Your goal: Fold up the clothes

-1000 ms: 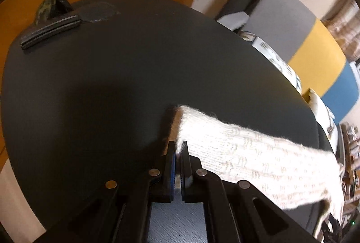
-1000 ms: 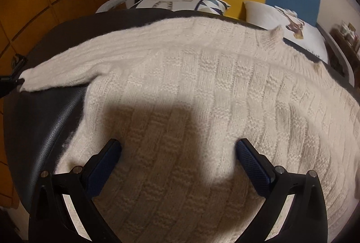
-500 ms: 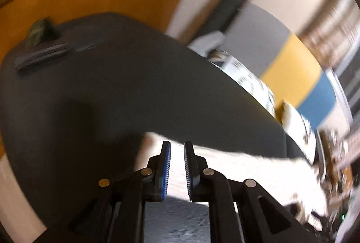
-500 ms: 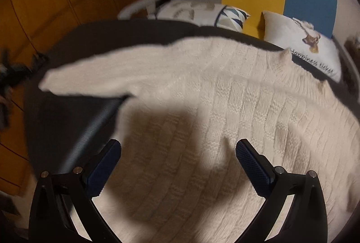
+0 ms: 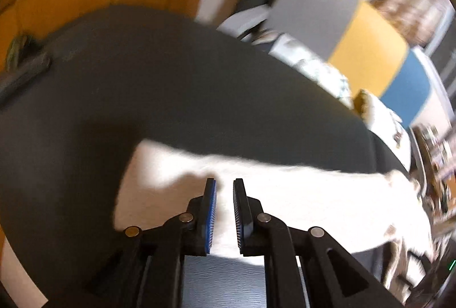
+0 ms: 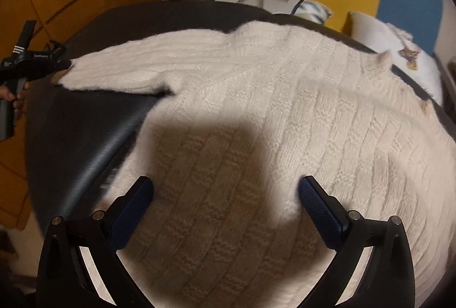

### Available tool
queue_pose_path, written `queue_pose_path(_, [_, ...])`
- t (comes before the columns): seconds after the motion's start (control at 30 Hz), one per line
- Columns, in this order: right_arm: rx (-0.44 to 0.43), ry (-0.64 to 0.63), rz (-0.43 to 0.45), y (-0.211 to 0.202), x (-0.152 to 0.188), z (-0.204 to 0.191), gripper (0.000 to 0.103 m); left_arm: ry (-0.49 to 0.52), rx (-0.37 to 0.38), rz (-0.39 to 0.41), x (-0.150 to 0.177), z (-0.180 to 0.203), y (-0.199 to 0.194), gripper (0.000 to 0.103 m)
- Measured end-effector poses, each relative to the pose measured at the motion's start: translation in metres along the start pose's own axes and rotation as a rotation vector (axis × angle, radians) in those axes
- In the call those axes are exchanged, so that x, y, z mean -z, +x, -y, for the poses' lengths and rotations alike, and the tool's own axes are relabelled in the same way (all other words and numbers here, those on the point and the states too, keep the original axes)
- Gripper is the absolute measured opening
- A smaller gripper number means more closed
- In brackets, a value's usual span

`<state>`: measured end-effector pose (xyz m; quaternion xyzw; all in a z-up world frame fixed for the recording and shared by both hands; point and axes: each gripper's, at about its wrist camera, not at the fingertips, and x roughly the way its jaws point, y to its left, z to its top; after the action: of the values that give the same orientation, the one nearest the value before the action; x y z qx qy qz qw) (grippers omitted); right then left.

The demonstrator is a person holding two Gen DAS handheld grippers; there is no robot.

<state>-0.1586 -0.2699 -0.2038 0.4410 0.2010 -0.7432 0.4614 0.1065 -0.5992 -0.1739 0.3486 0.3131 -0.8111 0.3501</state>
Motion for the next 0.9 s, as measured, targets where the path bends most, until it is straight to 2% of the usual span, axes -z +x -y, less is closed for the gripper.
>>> queue_pose_path(0.03, [-0.016, 0.010, 0.018, -0.006, -0.006, 0.005, 0.103, 0.024, 0.006, 0.018, 0.000, 0.007, -0.002, 0.011])
queue_pose_path(0.17, [-0.053, 0.110, 0.145, -0.029, -0.052, 0.042, 0.103, 0.019, -0.016, 0.006, 0.004, 0.006, 0.011, 0.011])
queue_pose_path(0.23, [-0.015, 0.122, 0.163, -0.021, -0.074, 0.054, 0.103, 0.016, -0.027, -0.001, 0.006, 0.006, 0.017, 0.011])
queue_pose_path(0.27, [0.005, 0.125, 0.164, -0.015, -0.085, 0.060, 0.103, 0.015, -0.032, -0.004, 0.007, 0.006, 0.021, 0.011])
queue_pose_path(0.37, [0.083, 0.105, 0.090, 0.025, -0.114, 0.069, 0.102, 0.011, -0.048, -0.013, 0.011, 0.005, 0.031, 0.011])
queue_pose_path(0.5, [0.220, 0.055, -0.046, 0.081, -0.134, 0.068, 0.102, 0.005, -0.070, -0.025, 0.015, 0.004, 0.044, 0.012])
queue_pose_path(0.6, [0.212, 0.143, 0.014, 0.090, -0.134, 0.076, 0.103, -0.022, -0.076, -0.015, 0.019, 0.001, 0.044, 0.012])
queue_pose_path(0.77, [0.238, 0.156, 0.048, 0.092, -0.142, 0.076, 0.103, -0.056, -0.093, -0.018, 0.014, 0.002, 0.047, 0.012])
queue_pose_path(0.83, [0.232, 0.154, 0.048, 0.093, -0.145, 0.077, 0.103, -0.083, -0.060, -0.023, 0.010, -0.002, 0.045, 0.012])
queue_pose_path(0.9, [0.211, 0.152, 0.042, 0.087, -0.149, 0.076, 0.103, -0.108, -0.038, 0.009, 0.004, -0.007, 0.040, 0.012])
